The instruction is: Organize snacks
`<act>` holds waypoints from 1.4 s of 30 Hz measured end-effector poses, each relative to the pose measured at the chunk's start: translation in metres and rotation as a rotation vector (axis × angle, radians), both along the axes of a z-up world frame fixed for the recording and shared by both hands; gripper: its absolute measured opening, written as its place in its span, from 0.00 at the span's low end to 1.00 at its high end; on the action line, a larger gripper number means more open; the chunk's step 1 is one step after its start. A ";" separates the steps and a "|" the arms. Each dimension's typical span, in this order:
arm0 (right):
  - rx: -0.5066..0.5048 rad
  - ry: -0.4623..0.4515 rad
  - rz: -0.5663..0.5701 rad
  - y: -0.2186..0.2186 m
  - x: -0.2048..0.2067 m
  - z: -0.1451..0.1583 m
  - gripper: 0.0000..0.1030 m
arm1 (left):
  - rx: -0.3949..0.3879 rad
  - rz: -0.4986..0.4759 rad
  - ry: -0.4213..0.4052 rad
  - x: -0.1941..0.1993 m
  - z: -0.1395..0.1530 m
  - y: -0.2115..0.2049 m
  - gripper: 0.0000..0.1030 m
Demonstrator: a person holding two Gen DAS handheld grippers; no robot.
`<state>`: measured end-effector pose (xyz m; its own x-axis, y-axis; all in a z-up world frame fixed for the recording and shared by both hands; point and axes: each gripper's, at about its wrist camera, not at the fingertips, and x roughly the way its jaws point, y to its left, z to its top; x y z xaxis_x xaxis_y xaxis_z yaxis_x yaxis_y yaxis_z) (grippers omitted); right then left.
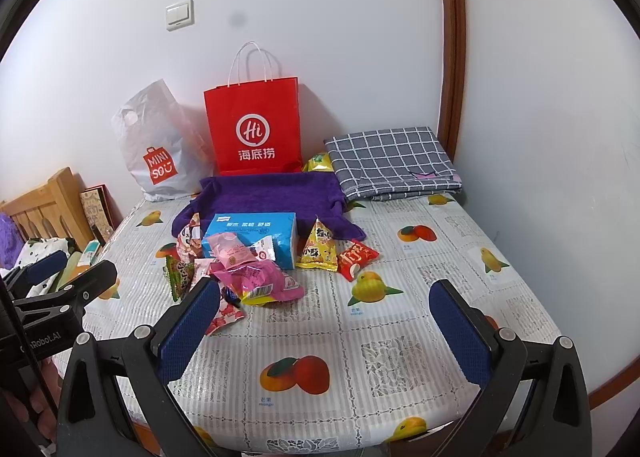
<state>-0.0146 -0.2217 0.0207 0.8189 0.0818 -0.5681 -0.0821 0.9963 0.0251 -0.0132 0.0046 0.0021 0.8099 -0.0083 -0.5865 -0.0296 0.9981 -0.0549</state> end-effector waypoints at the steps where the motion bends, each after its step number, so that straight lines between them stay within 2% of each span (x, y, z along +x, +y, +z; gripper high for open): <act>1: 0.000 0.001 0.000 0.000 0.000 0.000 1.00 | 0.000 0.000 0.000 0.000 0.000 0.000 1.00; 34: 0.036 -0.044 0.003 0.001 -0.007 0.007 1.00 | 0.003 0.000 -0.005 -0.002 0.001 -0.003 1.00; 42: 0.015 -0.011 -0.003 0.000 0.000 0.003 1.00 | 0.000 -0.013 0.011 0.006 -0.003 -0.006 1.00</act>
